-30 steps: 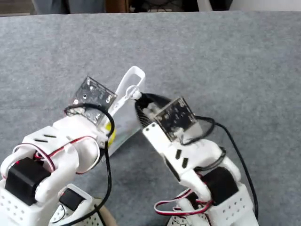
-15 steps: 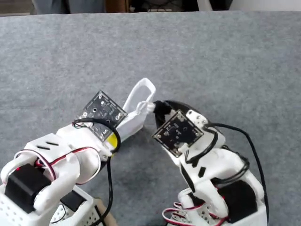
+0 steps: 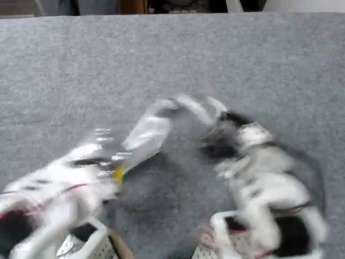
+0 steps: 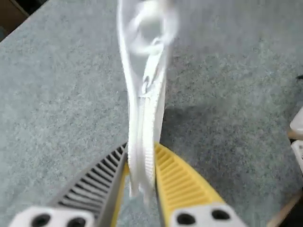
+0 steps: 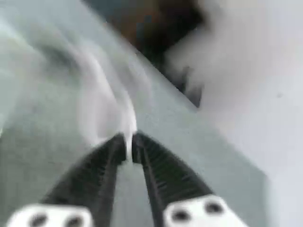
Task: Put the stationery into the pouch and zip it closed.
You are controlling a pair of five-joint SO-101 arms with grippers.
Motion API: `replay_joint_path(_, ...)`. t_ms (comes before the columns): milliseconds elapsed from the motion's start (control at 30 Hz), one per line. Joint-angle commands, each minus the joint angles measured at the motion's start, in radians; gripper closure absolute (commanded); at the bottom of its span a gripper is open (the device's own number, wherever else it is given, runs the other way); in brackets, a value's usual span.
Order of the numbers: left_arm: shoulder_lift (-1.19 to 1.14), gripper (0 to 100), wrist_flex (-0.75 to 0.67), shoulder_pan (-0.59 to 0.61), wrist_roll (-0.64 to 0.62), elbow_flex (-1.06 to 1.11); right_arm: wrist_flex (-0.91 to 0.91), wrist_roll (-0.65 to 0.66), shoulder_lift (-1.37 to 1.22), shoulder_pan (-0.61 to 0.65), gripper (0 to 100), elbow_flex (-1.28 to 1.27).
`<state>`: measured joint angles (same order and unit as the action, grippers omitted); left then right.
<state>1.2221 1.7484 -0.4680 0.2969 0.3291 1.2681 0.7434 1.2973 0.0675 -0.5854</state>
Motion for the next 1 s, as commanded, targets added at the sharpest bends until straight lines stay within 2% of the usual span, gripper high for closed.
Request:
replay_joint_path(0, 0.037, 97, 0.015, 0.008, 0.035, -0.044, -0.003, 0.051, -0.001, -0.1, 98.7, 0.054)
replay_joint_path(133, 0.041, 97, 0.015, -0.001, 0.055, -0.13, -0.034, 0.06, -0.001, -0.181, 98.7, 0.058)
replay_joint_path(200, 0.038, 97, 0.015, -0.044, 0.043, -0.137, -0.035, 0.054, -0.002, -0.183, 98.7, 0.056)
replay_joint_path(300, 0.037, 97, 0.015, -0.097, 0.011, -0.137, -0.035, 0.025, -0.002, -0.11, 98.7, 0.054)
replay_joint_path(533, 0.035, 97, 0.012, -0.111, 0.014, -0.038, -0.034, -0.146, 0.005, 0.026, 98.3, 0.054)
replay_joint_path(633, 0.035, 97, 0.012, -0.137, 0.089, 0.053, -0.041, -0.259, 0.004, 0.029, 96.6, 0.056)
replay_joint_path(833, 0.034, 97, 0.012, -0.45, 0.302, 0.232, -0.112, -0.529, -0.001, 0.029, 83.5, 0.056)
replay_joint_path(900, 0.031, 97, -0.008, -0.46, 0.353, 0.239, -0.132, -0.569, -0.001, 0.031, 83.2, 0.058)
replay_joint_path(967, 0.009, 97, -0.089, -0.364, 0.365, 0.226, -0.13, -0.585, 0.001, 0.031, 83.2, 0.059)
